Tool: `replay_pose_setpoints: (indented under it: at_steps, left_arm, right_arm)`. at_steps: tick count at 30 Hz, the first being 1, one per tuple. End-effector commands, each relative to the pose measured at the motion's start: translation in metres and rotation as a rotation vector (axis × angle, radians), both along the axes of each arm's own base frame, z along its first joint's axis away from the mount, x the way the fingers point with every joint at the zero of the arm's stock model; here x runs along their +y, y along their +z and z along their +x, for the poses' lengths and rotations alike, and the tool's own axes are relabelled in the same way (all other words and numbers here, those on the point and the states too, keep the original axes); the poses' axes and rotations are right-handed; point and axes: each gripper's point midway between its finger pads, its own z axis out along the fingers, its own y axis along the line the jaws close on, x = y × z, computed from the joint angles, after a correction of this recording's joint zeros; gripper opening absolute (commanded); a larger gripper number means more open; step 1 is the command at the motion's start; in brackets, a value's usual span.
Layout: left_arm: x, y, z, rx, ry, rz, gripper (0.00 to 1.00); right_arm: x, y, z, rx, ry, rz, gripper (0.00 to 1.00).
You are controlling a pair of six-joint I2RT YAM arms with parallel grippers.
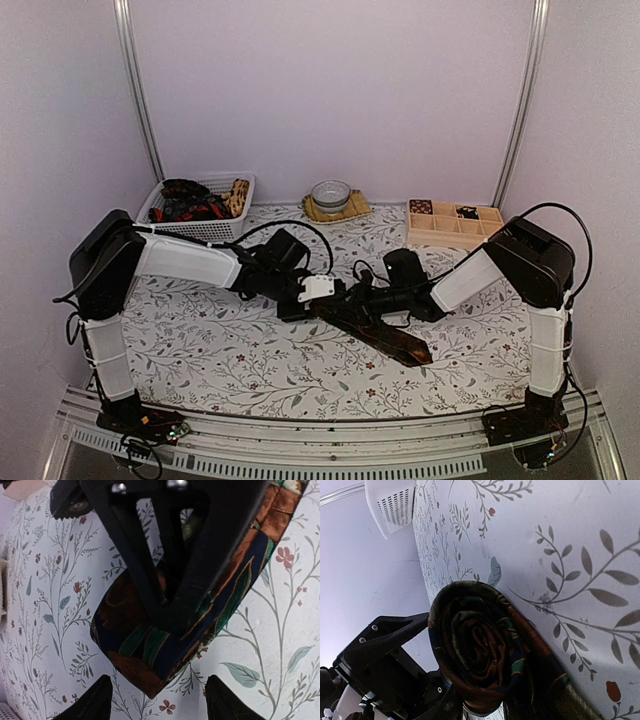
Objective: Roll the ties
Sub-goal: Roll the tie at the center of the board.
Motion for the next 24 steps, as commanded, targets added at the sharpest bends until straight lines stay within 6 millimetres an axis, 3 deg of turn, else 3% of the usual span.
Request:
replay_pose_setpoints:
  at_steps: [1,8,9,16,19,23,24]
  left_arm:
    - [-0.006,-0.004,0.012,-0.098,0.019,0.013,0.61]
    - [-0.010,-0.001,0.017,-0.125,0.038,-0.005,0.49]
    - [-0.008,-0.015,0.015,-0.107,0.039,0.018,0.47]
    - [-0.010,-0.028,0.009,-0.085,0.037,0.026,0.45]
    - [-0.009,-0.029,0.010,-0.095,0.049,0.031,0.27]
    - [-0.011,-0.028,0.011,-0.103,0.057,0.024,0.21]
    - [-0.011,-0.028,0.012,-0.103,0.060,0.024,0.15]
  right_arm:
    - [-0.023,-0.066,-0.021,0.158,-0.021,-0.145,0.27]
    - [-0.023,-0.067,-0.021,0.159,-0.021,-0.142,0.27]
    - [-0.022,-0.066,-0.021,0.159,-0.020,-0.140,0.27]
    - [-0.021,-0.065,-0.020,0.159,-0.020,-0.135,0.28]
    - [-0.020,-0.064,-0.020,0.158,-0.018,-0.134,0.28]
    - [-0.020,-0.065,-0.020,0.159,-0.018,-0.138,0.30]
    - [-0.021,-0.066,-0.021,0.162,-0.018,-0.139,0.30]
